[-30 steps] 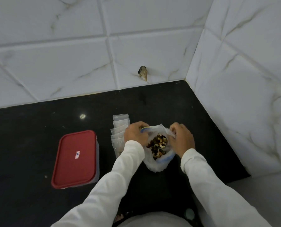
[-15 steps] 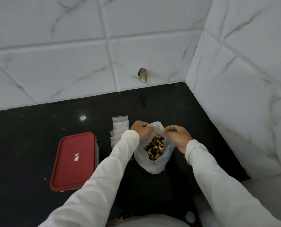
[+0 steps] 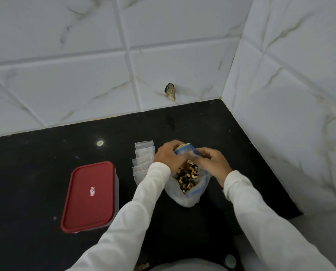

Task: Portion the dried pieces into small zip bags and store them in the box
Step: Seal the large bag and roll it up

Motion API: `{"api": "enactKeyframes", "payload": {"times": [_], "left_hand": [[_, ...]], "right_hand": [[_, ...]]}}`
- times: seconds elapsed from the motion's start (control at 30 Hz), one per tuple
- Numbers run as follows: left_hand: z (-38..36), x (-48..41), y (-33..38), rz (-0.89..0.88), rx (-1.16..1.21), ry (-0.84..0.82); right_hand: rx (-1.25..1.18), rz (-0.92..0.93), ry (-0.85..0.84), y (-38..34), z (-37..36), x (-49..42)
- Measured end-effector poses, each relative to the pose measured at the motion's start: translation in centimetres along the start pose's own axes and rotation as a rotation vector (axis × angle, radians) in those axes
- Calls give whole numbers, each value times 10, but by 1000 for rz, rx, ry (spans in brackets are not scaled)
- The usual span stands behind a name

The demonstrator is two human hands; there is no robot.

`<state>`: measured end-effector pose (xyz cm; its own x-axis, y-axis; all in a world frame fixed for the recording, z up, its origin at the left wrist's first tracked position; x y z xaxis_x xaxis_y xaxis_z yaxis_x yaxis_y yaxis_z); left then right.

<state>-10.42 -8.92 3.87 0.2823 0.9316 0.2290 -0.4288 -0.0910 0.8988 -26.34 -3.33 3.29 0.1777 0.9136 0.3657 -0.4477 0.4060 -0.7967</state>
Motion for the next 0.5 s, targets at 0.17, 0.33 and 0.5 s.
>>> {"api": "enactKeyframes", "payload": {"times": [0.17,0.33,0.5], "left_hand": [[3,1,15,-119,-187,75],[-10,7,21,-266,-372,176],[-4,7,-15,139,-4,10]], "right_hand": [[148,93,135,-2,16,-8],[591,332,427,-6,3,-11],[141,40,267,8,7,-6]]}}
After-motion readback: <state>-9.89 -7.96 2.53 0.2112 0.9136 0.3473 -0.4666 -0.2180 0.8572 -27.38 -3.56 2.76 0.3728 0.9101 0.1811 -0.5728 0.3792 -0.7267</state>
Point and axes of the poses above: each hand's wrist, its own x-axis away from the middle knuckle, its own z-axis out of the back of the hand, y = z × x, the point moved 2 cm from there along -x, towards the middle knuckle, and after that the axes turned 13 degrees about x, right-handed, at the moved point
